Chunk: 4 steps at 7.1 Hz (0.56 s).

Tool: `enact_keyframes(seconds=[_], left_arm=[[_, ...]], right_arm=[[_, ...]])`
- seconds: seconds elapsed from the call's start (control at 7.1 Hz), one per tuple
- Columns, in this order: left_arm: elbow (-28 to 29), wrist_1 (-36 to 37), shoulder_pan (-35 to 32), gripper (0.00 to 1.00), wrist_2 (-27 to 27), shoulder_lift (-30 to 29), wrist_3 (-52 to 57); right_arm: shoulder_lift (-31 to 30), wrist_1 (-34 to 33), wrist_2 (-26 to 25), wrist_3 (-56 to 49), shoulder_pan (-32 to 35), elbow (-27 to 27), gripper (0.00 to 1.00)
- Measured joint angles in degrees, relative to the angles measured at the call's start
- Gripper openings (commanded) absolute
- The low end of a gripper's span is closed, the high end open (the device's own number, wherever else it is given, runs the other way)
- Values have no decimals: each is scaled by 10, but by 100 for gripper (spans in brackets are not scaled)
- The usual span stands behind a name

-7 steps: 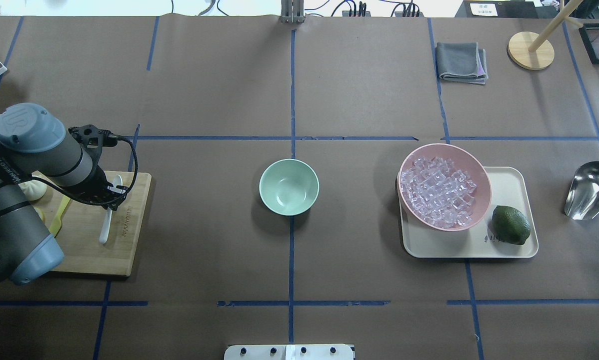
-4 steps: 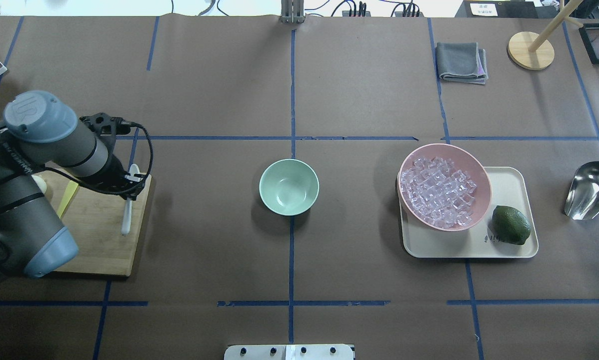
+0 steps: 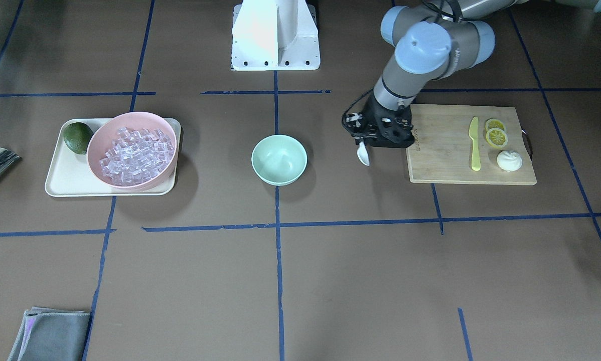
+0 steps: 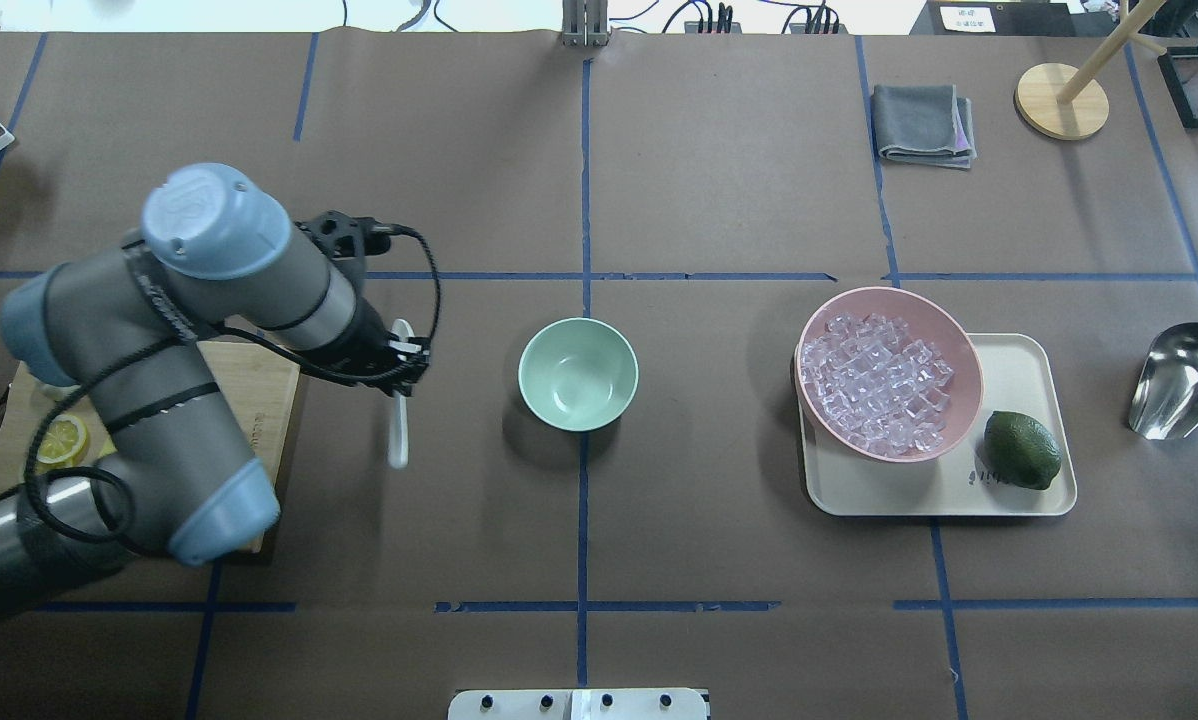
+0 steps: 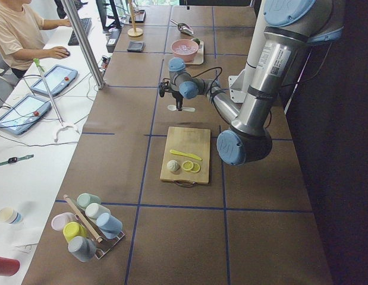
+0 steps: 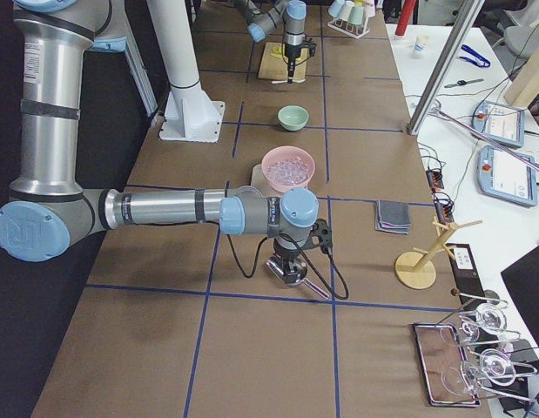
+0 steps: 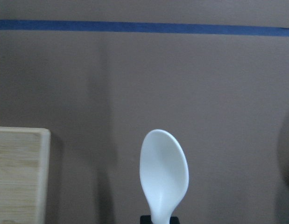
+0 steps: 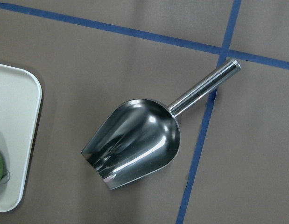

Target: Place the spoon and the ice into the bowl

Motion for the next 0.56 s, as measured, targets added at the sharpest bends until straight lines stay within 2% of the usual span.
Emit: enact_keyframes(seconds=[0.28,0.56], left_arm=[[47,-3,44,0,19,-89,-60],[106,-7,61,0,52,-152,-74]], right_arm=[[0,0,0,-1,0,-1,100],[0,0,0,-1,0,-2,100]])
